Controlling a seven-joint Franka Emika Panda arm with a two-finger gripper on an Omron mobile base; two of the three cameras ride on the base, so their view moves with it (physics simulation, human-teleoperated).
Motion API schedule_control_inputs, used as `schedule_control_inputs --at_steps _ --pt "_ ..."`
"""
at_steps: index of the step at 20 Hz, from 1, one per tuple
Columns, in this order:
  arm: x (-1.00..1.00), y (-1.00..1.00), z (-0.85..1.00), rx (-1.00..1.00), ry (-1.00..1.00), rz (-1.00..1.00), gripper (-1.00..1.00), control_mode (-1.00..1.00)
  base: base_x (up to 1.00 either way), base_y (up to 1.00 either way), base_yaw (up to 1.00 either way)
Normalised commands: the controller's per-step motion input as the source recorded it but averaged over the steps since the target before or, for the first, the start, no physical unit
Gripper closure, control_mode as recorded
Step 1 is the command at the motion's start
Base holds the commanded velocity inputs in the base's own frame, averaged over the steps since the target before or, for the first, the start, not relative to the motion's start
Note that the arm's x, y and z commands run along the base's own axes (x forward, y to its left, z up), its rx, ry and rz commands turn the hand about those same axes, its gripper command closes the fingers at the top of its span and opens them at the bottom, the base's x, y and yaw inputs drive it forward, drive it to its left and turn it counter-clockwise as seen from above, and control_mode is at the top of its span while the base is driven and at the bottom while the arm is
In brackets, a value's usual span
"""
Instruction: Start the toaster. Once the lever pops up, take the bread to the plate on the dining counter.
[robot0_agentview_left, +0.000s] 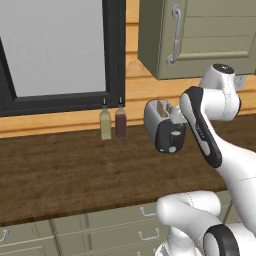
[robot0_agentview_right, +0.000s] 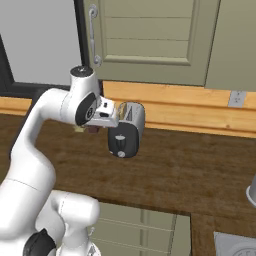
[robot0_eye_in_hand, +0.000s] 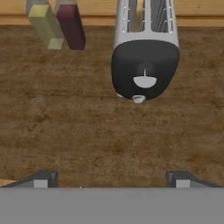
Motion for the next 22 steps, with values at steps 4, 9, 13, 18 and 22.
schedule_control_inputs --at_steps 4,9,13,18,22 --pt "-0.04 -0.48 -0.32 0.0 -0.05 0.0 -1.0 -1.0 0.0 0.0 0.0" --pt "0.11 -0.12 -0.3 -0.02 0.0 0.0 -1.0 -1.0 0.0 0.0 0.0" --pt "0.28 0.0 -0.19 -0.04 0.0 0.0 1.0 -1.0 0.0 0.0 0.0" --pt "0.35 0.0 -0.01 0.0 0.0 0.0 1.0 -1.0 0.0 0.0 0.0" --pt "0.29 0.0 0.0 0.0 0.0 0.0 1.0 -1.0 0.0 0.0 0.0"
